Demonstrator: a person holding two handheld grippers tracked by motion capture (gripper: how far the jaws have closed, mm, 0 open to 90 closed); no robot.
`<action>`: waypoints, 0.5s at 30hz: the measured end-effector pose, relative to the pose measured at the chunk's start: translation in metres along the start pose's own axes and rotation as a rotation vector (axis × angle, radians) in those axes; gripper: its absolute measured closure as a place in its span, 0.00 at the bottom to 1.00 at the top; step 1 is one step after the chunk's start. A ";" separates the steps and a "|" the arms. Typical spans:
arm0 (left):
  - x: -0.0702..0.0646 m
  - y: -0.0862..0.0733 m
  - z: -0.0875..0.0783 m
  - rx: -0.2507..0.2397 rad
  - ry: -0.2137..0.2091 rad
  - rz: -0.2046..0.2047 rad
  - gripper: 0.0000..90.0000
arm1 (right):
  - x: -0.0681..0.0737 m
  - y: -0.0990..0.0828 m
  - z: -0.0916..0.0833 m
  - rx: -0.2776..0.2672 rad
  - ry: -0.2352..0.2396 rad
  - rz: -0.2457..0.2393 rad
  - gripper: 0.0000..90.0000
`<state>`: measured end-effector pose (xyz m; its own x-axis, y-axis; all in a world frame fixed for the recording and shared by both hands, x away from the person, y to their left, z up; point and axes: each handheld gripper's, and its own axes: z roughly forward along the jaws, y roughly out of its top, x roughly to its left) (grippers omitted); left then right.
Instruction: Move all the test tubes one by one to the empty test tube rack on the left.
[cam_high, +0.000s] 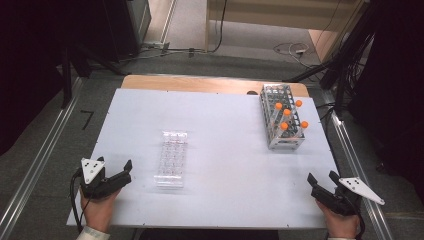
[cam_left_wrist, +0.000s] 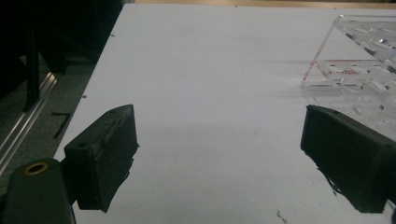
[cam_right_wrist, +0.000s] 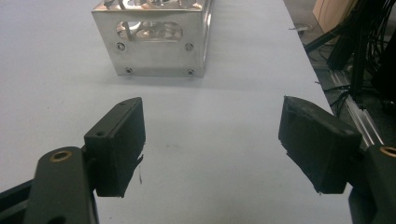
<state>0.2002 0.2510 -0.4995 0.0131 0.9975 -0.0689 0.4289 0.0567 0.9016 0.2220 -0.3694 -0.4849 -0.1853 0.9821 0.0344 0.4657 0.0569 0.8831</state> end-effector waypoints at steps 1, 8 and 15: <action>0.000 0.000 0.000 -0.002 0.000 -0.003 0.12 | 0.001 0.000 0.000 0.003 0.001 -0.001 0.24; -0.002 0.001 -0.002 -0.014 -0.004 0.002 0.13 | 0.005 0.003 0.001 0.000 -0.003 -0.018 0.24; -0.002 0.001 -0.001 -0.017 -0.009 0.003 0.13 | 0.012 0.013 0.002 -0.021 -0.004 -0.038 0.25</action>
<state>0.1994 0.2487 -0.4980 0.0224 0.9973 -0.0696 0.4137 0.0541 0.9088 0.2278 -0.3567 -0.4745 -0.1991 0.9800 -0.0008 0.4402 0.0902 0.8934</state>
